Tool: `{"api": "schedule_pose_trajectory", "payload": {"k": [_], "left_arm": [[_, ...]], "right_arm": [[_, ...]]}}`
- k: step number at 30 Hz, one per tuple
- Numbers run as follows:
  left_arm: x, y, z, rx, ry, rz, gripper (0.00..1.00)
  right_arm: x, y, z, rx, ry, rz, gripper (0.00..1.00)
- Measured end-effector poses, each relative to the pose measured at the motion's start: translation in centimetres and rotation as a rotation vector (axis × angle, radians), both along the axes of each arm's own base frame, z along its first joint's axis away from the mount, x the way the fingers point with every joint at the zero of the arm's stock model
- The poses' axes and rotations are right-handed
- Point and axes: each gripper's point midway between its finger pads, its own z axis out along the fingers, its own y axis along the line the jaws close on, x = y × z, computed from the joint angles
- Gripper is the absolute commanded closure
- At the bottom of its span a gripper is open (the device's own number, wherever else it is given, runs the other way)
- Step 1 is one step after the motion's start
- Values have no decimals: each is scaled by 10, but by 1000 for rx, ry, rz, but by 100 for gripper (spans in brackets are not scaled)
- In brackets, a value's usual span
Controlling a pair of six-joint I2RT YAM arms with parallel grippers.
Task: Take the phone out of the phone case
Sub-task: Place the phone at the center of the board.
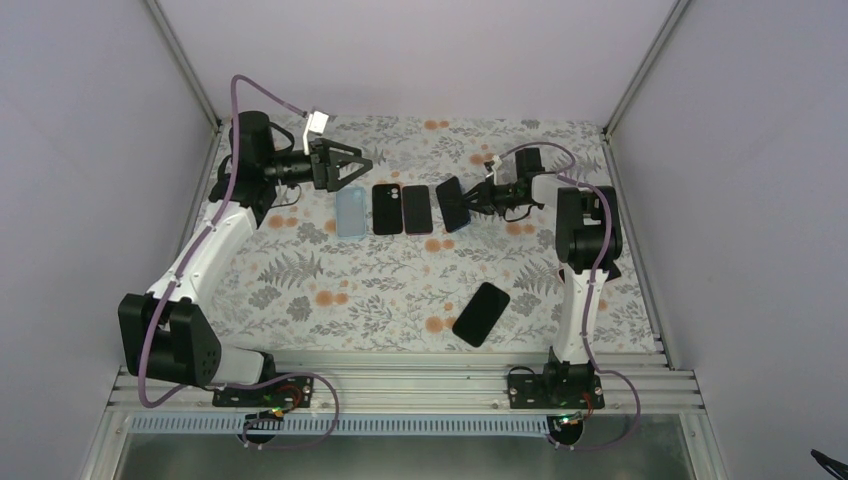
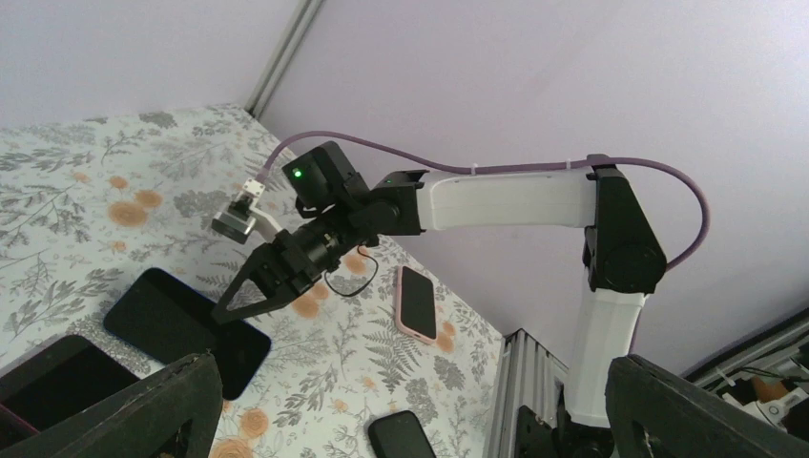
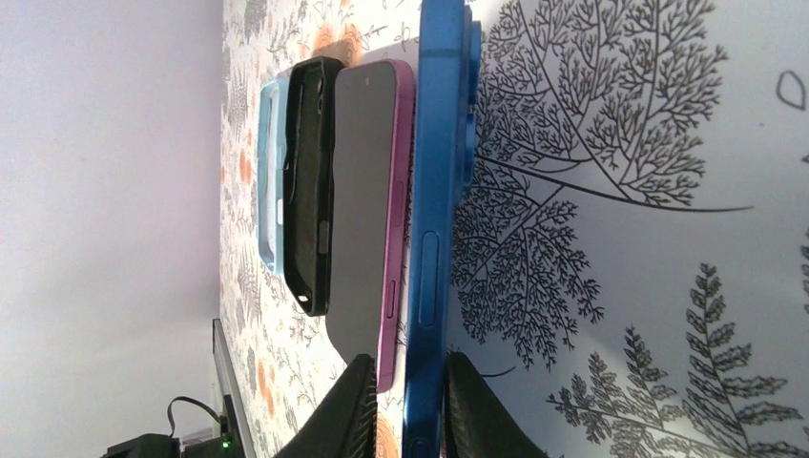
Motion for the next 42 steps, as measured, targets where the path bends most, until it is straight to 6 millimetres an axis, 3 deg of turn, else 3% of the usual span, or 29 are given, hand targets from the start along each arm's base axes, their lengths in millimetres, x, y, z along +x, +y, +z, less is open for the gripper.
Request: {"api": "schedule_pose_trajectory", "payload": {"k": [10,16,19,23,32,38,42], "left_arm": [[9,5,-5,13,19,46,0],[11,7,-5,15,19,59,0],[12,7,-6,16,19,63,0],[14,8,-9,30,20,76,0],[17,1,-34,154,-4,129,0],[15,-10,-46,232,-16,150,0],[7,-36,-59,316,-37,136,0]], "right_arm": [[-4,1,-7,19,35,-21,64],[-13,0,-10,15,58,-32,37],[-14,0,-1,17,46,-37,18],[-16,0,15,16,12,-37,0],[-15,-5,50,-25,-94,-42,1],[-19,-12,87,-47,-192,-46,1],[-20,-30,121,-56,-284,-76,1]]}}
